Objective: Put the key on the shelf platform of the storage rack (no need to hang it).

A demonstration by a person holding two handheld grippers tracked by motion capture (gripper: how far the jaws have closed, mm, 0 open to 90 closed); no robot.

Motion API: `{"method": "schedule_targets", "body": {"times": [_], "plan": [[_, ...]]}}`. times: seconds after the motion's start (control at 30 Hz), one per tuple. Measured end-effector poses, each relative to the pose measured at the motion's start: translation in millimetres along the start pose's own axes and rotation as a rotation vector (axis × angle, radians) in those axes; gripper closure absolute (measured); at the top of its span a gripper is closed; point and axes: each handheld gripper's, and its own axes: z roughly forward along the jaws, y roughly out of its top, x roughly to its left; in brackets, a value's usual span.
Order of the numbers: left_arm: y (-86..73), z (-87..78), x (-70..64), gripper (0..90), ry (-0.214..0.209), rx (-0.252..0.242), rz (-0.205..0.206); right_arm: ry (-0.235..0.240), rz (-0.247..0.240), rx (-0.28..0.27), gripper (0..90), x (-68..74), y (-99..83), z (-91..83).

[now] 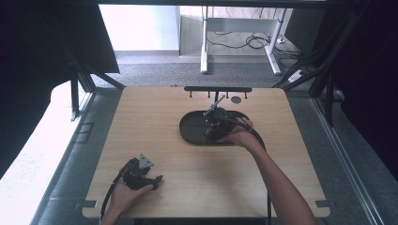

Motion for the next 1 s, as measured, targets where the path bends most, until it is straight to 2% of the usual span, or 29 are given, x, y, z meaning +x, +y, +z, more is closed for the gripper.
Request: {"method": "schedule_targets", "body": {"times": [0.1, 0.27, 0.43, 0.77, 1.0], "plan": [[-0.2, -0.6, -0.3, 23.5, -0.001, 0.001, -0.001, 0.001, 0.001, 0.0, 49.1, -6.0, 2.1, 3.9], [-0.1, -7.6, -1.0, 24.2, 0.0, -0.042, 0.007, 0.011, 0.026, 0.002, 49.1, -18.9, 4.8, 14.6], [-0.9, -10.1, -0.7, 24.2, 0.005, -0.043, 0.005, 0.007, 0.046, 0.007, 49.1, -33.3, 4.6, 28.0], [-1.4, -10.5, -0.7, 24.3, 0.007, -0.043, -0.001, -0.01, 0.083, 0.029, 49.0, -47.1, 0.3, 44.9], [-1.1, -10.8, -1.2, 24.3, 0.004, -0.044, 0.0, -0.023, 0.089, 0.041, 49.0, -50.8, -4.6, 53.5]]}}
